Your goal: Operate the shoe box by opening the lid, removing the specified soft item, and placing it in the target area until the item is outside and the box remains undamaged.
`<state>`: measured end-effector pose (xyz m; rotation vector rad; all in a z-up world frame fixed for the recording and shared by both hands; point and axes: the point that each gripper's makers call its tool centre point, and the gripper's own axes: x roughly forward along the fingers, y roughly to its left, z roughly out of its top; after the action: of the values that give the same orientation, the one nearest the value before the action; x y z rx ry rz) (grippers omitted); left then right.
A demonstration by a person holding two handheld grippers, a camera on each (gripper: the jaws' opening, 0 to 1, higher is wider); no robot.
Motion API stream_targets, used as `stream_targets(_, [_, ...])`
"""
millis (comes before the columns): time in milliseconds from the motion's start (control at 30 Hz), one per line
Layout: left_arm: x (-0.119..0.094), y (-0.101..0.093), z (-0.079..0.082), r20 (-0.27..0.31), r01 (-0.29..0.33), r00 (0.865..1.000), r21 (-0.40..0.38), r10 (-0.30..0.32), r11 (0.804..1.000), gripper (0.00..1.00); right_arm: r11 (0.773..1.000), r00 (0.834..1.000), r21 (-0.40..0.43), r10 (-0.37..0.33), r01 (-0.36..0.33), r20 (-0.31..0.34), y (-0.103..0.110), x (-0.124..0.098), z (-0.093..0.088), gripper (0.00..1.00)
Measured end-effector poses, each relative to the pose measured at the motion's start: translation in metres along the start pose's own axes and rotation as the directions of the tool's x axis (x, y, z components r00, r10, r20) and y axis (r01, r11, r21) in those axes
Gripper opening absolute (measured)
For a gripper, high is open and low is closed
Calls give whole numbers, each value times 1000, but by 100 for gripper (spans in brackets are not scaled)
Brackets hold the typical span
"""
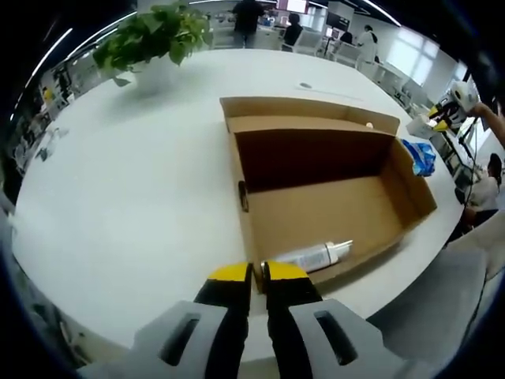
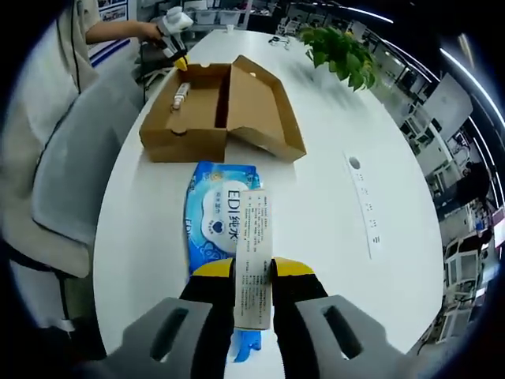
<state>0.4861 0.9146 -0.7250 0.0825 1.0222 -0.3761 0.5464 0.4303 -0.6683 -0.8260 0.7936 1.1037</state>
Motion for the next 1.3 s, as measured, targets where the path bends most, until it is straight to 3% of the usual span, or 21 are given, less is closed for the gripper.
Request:
stream_targets(867, [3, 0, 0, -31, -14, 999, 0, 14, 1000, 3, 998, 993, 36, 50, -47, -105, -24, 34, -72, 15])
stream_targets(1300, [4, 0, 0, -53, -17, 998, 23, 18, 1000, 3, 997, 989, 50, 60, -54, -138, -31, 41, -97, 15])
